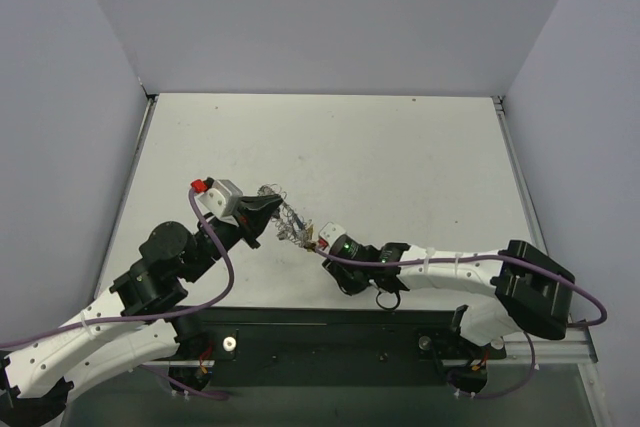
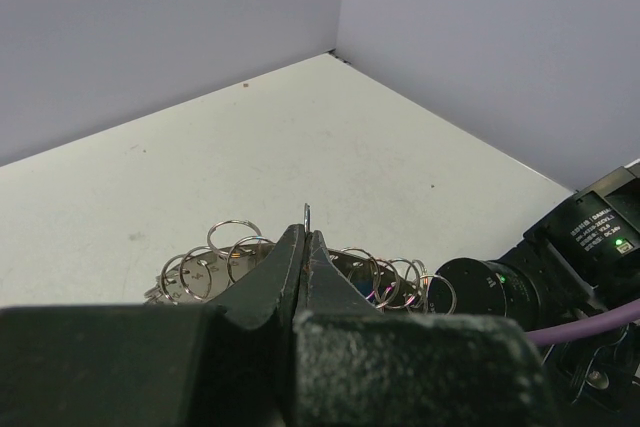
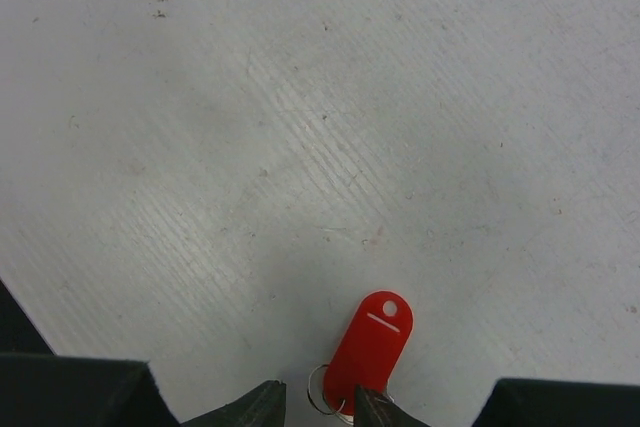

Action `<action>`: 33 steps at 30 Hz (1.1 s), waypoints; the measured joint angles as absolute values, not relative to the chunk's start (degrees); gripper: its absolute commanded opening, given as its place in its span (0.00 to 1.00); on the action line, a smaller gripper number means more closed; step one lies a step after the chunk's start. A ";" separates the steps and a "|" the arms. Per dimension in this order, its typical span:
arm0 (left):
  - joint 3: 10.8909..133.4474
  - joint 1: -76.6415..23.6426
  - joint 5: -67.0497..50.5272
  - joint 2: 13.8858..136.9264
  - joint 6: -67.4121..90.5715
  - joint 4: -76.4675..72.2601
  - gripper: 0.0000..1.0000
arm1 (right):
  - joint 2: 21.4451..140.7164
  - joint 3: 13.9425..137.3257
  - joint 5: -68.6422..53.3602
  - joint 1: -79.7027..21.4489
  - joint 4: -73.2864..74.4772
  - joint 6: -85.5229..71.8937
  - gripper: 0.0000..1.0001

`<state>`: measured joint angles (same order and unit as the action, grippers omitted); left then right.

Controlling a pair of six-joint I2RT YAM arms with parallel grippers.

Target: Put the keys on the keyring

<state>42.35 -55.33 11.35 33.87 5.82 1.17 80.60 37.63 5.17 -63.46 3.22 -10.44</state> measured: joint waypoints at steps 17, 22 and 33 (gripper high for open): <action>42.35 -55.33 11.35 33.93 5.80 1.56 0.00 | 86.00 40.53 5.58 -63.81 1.78 -9.45 0.00; 42.35 -55.33 11.35 34.17 5.78 1.58 0.00 | 85.93 40.53 5.78 -63.79 1.19 -9.39 0.00; 42.35 -55.33 11.35 34.24 5.78 1.72 0.00 | 70.83 36.71 -0.43 -56.75 -0.99 -10.79 0.00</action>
